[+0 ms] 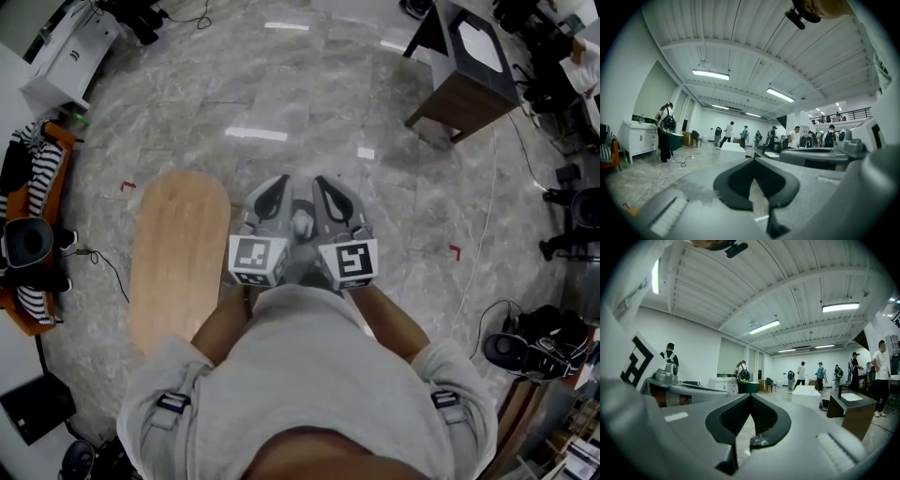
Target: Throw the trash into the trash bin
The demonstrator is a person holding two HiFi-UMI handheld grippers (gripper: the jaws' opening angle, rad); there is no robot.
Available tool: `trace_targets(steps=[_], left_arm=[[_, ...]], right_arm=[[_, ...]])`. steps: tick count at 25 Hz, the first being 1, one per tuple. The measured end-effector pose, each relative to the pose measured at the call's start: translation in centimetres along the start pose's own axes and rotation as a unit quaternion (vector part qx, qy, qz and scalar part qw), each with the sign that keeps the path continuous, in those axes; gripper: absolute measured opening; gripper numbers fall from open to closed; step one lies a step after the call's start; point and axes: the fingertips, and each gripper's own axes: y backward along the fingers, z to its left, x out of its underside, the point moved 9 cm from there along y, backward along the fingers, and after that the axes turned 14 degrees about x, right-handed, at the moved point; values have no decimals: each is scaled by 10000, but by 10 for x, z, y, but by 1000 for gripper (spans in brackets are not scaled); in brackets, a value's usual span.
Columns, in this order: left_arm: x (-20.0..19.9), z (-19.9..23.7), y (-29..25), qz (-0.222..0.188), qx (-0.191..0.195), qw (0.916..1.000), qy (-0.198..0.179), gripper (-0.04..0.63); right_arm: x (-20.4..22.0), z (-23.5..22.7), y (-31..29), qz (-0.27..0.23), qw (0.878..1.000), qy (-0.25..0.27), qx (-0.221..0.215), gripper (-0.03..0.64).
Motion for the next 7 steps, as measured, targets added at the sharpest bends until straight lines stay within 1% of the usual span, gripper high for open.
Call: trace_targets(steps=[7], left_arm=[[2, -3, -2, 13, -1, 10000, 52, 20]], right_arm=[[4, -4, 3, 35, 10000, 45, 79, 6]])
